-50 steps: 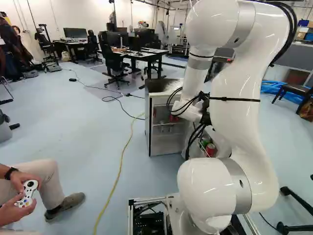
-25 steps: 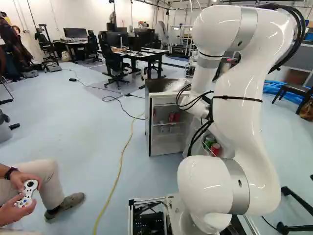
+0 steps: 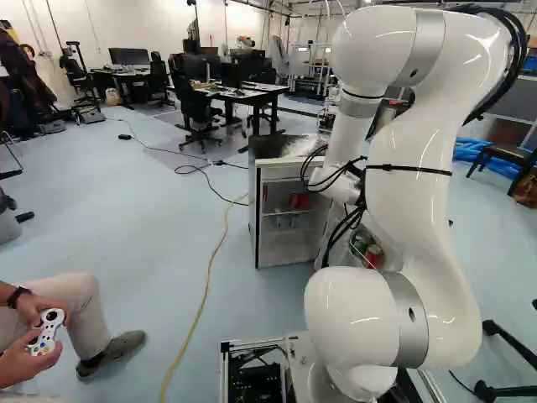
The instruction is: Grab a drink from the fridge
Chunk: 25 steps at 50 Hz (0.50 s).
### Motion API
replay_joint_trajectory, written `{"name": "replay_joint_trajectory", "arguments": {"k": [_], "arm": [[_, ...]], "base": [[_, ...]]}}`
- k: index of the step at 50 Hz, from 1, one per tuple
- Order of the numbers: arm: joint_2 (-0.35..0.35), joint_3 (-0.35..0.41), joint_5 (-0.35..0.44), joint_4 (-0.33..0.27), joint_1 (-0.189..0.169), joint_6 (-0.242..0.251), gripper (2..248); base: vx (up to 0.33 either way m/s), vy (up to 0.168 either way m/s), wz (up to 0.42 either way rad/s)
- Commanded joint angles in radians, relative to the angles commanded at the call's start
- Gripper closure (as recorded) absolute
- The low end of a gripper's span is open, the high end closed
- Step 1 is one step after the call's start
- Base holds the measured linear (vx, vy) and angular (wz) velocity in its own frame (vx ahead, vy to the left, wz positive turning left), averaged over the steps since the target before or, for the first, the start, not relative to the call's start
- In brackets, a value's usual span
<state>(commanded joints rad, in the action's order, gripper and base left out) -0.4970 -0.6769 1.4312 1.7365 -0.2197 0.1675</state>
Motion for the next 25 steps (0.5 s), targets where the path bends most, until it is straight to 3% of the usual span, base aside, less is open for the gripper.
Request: {"name": "replay_joint_trajectory", "arguments": {"k": [25], "arm": [[0.1,0.196,0.0,-0.262,0.102,0.0,3]], "base": [[0.0,0.0,0.0]]}}
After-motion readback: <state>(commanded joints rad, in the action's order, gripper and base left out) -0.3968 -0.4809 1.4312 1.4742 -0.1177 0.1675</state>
